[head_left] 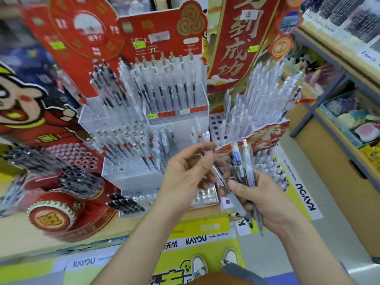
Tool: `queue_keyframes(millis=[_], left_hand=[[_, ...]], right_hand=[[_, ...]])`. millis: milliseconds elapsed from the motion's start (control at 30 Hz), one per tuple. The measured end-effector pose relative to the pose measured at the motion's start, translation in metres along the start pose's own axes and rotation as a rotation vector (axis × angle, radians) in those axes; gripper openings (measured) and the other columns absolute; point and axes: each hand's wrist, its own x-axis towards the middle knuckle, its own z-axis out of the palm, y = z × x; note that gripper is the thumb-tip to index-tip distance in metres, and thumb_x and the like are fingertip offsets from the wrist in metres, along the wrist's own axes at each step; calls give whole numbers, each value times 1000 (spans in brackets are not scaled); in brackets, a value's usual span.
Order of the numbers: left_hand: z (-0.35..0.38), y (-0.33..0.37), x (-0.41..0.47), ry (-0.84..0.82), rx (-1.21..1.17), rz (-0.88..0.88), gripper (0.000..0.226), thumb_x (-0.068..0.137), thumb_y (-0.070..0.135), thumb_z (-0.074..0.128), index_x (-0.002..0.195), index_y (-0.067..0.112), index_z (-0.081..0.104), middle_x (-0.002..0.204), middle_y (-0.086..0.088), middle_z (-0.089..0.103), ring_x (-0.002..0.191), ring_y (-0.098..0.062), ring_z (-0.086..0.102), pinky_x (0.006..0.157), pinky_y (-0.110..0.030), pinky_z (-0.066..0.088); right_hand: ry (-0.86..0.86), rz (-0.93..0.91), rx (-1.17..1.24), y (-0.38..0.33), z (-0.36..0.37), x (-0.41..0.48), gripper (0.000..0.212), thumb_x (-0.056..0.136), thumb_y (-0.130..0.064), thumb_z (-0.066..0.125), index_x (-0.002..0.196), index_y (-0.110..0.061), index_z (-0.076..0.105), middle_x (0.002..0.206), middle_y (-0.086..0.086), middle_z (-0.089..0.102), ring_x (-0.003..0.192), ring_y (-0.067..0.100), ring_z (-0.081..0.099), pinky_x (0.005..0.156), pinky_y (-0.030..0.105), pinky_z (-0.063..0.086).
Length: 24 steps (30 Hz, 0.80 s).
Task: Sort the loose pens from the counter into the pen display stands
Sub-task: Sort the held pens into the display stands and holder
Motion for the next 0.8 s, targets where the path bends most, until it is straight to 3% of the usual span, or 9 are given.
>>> queue_keyframes(millis=[200,300,400,500,633,700,800], left_hand=[[-31,23,-11,291,-44,175,20,75,25,67,84,8,66,70,-10,67,49,-15,52,47,-22,44],[-47,36,-17,453,-15,305,16,73,24,70,77,9,67,63,-8,62,47,-14,47,46,-23,41],[-60,39,-26,562,0,346,23,75,26,68,83,5,67,65,-11,61,49,-15,48,47,-24,43],[-80,38,-38,581,-55,309,25,82,32,59,88,10,71,71,-9,64,55,-16,54,51,-24,46],[-121,41,-56,560,-4,263,17,82,19,62,94,18,73,87,-13,70,65,-20,60,57,-26,50],[-141,45,-64,554,17,241,17,76,14,65,90,19,75,84,-10,71,65,-19,62,58,-24,52],[-176,54,-72,649,138,254,12,68,17,70,78,18,76,74,-8,73,63,-19,67,55,-22,53]], right_hand=[[-160,-54,-229,-20,28,14,37,74,-31,65,88,3,65,48,0,38,43,12,29,43,21,23],[-353,-54,-311,-28,38,22,27,80,-26,66,89,-1,66,50,-3,54,44,11,30,44,21,23],[-466,-48,-346,-30,55,34,19,84,-17,73,87,-1,64,67,8,69,47,13,34,45,20,27],[-482,11,-215,-21,75,45,18,83,-17,73,88,-5,61,67,16,65,43,13,30,43,20,24],[-498,156,-84,-7,99,55,24,80,-17,73,92,-3,57,64,20,59,37,10,30,41,18,22],[-470,213,-42,-2,115,60,26,78,-13,74,93,-3,55,59,19,55,36,10,28,44,21,16],[-413,201,-83,7,148,70,28,74,-22,64,90,-3,54,51,13,51,35,10,26,39,17,19]])
